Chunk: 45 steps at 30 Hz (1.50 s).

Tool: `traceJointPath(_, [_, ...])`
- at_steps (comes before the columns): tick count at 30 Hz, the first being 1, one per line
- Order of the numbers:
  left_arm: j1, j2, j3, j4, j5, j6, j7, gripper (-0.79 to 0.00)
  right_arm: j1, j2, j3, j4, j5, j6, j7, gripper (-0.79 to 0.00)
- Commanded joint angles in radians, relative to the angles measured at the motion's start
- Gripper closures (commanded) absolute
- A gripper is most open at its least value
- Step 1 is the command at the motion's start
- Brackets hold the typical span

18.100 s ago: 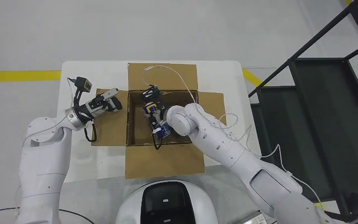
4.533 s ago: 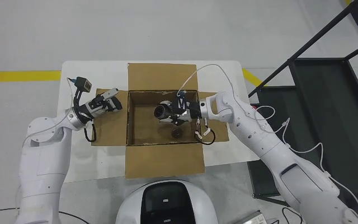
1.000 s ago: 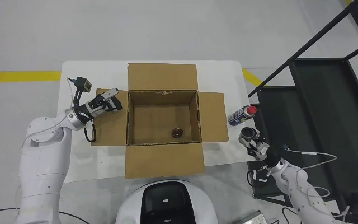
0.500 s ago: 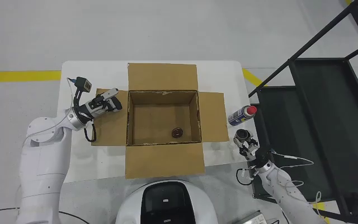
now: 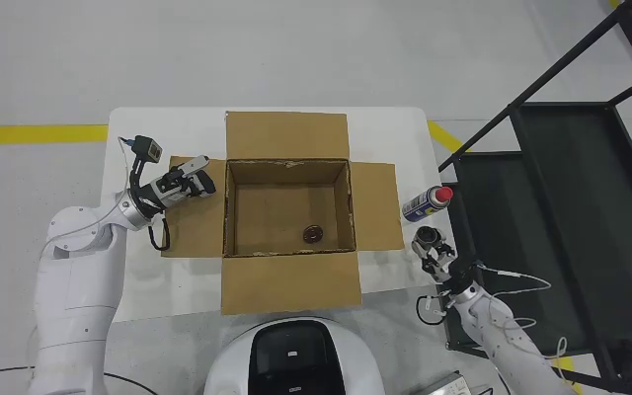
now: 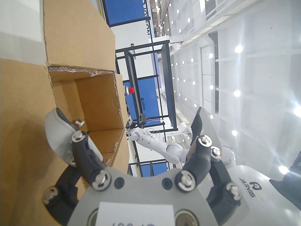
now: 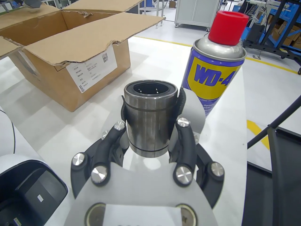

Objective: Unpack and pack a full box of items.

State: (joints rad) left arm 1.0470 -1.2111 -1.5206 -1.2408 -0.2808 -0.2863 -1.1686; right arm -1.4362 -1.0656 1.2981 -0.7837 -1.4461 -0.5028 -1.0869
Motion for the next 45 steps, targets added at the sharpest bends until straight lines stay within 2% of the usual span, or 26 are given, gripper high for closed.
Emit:
traceJointPath(1, [0.0, 0.0, 0.0, 0.0, 0.0, 0.0, 0.0, -0.785, 0.01, -0.005, -0.011, 0.016, -0.008, 0.036, 0.02, 0.0])
traceJointPath(11, [0.0, 0.0, 0.0, 0.0, 0.0, 0.0, 0.0, -0.785, 0.095, -0.054, -0.077, 0.164, 0.072, 0.075, -0.019, 0.0])
traceJointPath(25, [0.0, 0.0, 0.0, 0.0, 0.0, 0.0, 0.0, -0.785, 0.217, -0.112, -0.146, 0.368, 0.11, 0.074, -0.033, 0.0])
traceJointPath(26, [0.0, 0.0, 0.0, 0.0, 0.0, 0.0, 0.0, -0.785, 0.221, -0.114, -0.15, 0.377, 0.11, 0.074, -0.036, -0.074])
traceJointPath(28, [0.0, 0.0, 0.0, 0.0, 0.0, 0.0, 0.0, -0.785, 0.228, -0.119, -0.155, 0.394, 0.111, 0.073, -0.043, -0.28])
traceJointPath(29, [0.0, 0.0, 0.0, 0.0, 0.0, 0.0, 0.0, -0.785, 0.231, -0.121, -0.157, 0.402, 0.112, 0.07, -0.047, -0.416])
traceJointPath(30, [0.0, 0.0, 0.0, 0.0, 0.0, 0.0, 0.0, -0.785, 0.234, -0.123, -0.159, 0.41, 0.114, 0.067, -0.05, -0.708])
traceJointPath(31, [0.0, 0.0, 0.0, 0.0, 0.0, 0.0, 0.0, -0.785, 0.236, -0.125, -0.16, 0.417, 0.115, 0.066, -0.053, -0.785])
traceJointPath(34, [0.0, 0.0, 0.0, 0.0, 0.0, 0.0, 0.0, -0.785, 0.241, -0.128, -0.162, 0.437, 0.124, 0.05, -0.063, -0.785])
traceJointPath(40, [0.0, 0.0, 0.0, 0.0, 0.0, 0.0, 0.0, -0.785, 0.241, -0.131, -0.166, 0.464, 0.127, 0.035, -0.085, -0.65])
traceJointPath(42, [0.0, 0.0, 0.0, 0.0, 0.0, 0.0, 0.0, -0.785, 0.238, -0.131, -0.167, 0.469, 0.126, 0.032, -0.095, -0.693])
traceJointPath(44, [0.0, 0.0, 0.0, 0.0, 0.0, 0.0, 0.0, -0.785, 0.235, -0.131, -0.168, 0.472, 0.125, 0.03, -0.107, -0.785])
traceJointPath(45, [0.0, 0.0, 0.0, 0.0, 0.0, 0.0, 0.0, -0.785, 0.234, -0.131, -0.169, 0.472, 0.124, 0.029, -0.112, -0.785])
